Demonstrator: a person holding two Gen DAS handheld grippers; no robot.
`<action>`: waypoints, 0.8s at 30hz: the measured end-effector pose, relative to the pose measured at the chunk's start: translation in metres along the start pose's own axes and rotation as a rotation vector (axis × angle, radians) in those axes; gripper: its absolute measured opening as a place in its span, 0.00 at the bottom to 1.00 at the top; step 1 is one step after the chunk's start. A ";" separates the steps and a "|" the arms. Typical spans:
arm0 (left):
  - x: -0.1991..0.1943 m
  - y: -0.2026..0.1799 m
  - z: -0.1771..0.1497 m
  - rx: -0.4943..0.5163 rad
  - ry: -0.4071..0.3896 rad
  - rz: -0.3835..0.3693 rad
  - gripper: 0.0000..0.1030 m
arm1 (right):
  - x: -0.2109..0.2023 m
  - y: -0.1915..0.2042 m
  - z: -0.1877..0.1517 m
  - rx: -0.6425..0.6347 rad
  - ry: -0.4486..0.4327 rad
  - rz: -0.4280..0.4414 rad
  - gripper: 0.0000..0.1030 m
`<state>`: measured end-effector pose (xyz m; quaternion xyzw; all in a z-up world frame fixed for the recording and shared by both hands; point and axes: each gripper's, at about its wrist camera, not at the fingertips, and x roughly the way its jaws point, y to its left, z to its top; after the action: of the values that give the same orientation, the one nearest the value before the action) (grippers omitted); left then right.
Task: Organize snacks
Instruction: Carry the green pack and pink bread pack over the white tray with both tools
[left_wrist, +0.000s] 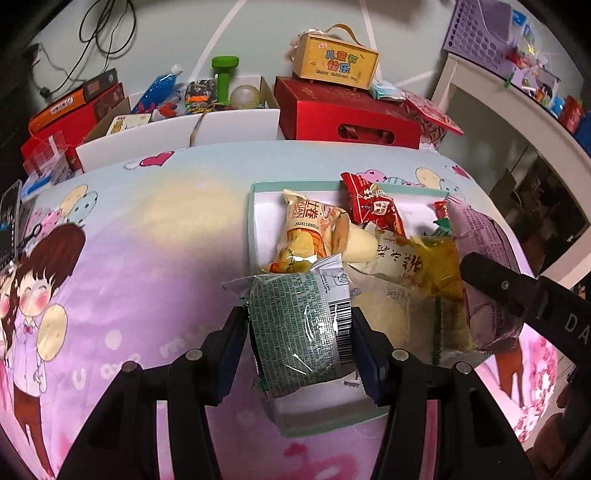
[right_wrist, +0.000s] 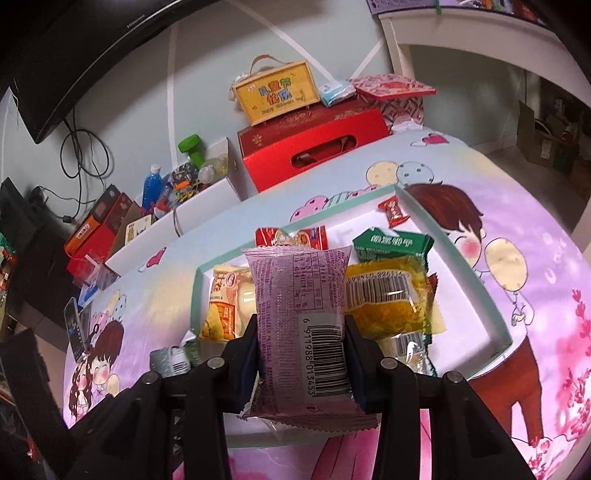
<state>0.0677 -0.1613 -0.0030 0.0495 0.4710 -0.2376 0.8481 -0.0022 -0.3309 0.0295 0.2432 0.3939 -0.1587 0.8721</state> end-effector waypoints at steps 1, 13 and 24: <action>0.001 -0.001 0.000 0.008 -0.004 0.005 0.55 | 0.002 0.000 -0.001 -0.002 0.006 0.000 0.43; 0.012 -0.006 0.002 0.027 -0.008 -0.032 0.55 | 0.016 0.003 -0.006 -0.013 0.045 -0.010 0.44; 0.020 -0.016 0.000 0.050 0.014 -0.056 0.55 | 0.021 0.001 -0.007 -0.011 0.062 -0.018 0.45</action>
<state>0.0693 -0.1825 -0.0174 0.0589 0.4721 -0.2728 0.8362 0.0078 -0.3279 0.0094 0.2396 0.4237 -0.1566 0.8594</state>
